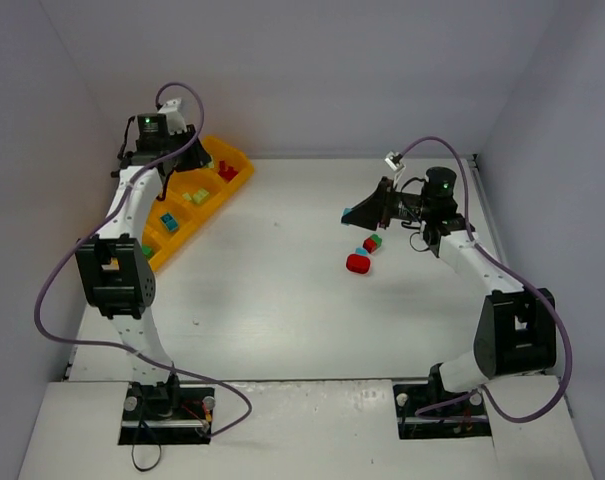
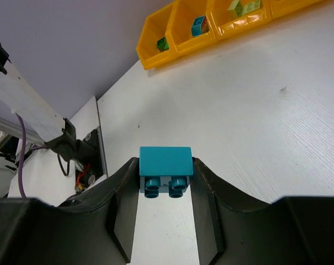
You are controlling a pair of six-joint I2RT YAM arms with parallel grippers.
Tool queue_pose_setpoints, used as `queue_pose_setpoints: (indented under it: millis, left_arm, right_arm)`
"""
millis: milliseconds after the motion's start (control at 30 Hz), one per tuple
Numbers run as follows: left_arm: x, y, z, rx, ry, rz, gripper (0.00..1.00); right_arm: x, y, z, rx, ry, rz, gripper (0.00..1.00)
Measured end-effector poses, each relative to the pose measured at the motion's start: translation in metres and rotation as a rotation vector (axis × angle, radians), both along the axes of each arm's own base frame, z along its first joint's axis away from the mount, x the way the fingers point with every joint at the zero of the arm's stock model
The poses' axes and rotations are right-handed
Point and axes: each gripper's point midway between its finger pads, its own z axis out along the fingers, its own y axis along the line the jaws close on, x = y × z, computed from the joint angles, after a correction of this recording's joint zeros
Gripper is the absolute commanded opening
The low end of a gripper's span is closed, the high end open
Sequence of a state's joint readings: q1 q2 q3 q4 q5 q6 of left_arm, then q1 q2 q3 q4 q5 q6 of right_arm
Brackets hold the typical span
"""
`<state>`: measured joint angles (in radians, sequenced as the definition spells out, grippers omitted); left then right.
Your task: Sort the legos into containers by color
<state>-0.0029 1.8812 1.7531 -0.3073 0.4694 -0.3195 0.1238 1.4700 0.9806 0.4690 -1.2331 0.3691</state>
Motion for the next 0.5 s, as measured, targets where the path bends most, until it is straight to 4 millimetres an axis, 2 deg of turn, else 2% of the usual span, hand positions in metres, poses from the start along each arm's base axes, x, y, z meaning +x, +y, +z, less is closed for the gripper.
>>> queue_pose_setpoints:
  millis: [100, 200, 267, 367, 400, 500]
  left_arm:
    - [0.018, 0.028, -0.021, 0.139, 0.046, 0.110, 0.00]
    - [0.028, 0.049, -0.054, 0.250, 0.117, 0.181, 0.00]
    - [0.029, 0.059, -0.077, 0.300, 0.167, 0.209, 0.14]
    - [0.027, 0.072, -0.106, 0.366, 0.237, 0.242, 0.28]
    - [0.027, 0.076, -0.113, 0.382, 0.253, 0.251, 0.39]
    - [0.027, 0.082, -0.121, 0.418, 0.275, 0.262, 0.54]
  right_arm:
    - [-0.001, -0.001, -0.001, -0.010, 0.000, -0.009, 0.02]
    - [-0.001, -0.003, -0.002, -0.019, -0.004, -0.018, 0.03]
    - [-0.001, -0.005, -0.001, -0.023, -0.006, -0.026, 0.03]
    - [-0.003, -0.007, -0.001, -0.027, -0.009, -0.031, 0.03]
    - [-0.003, -0.007, -0.001, -0.029, -0.009, -0.033, 0.03]
    - [-0.003, -0.008, -0.003, -0.033, -0.007, -0.038, 0.03]
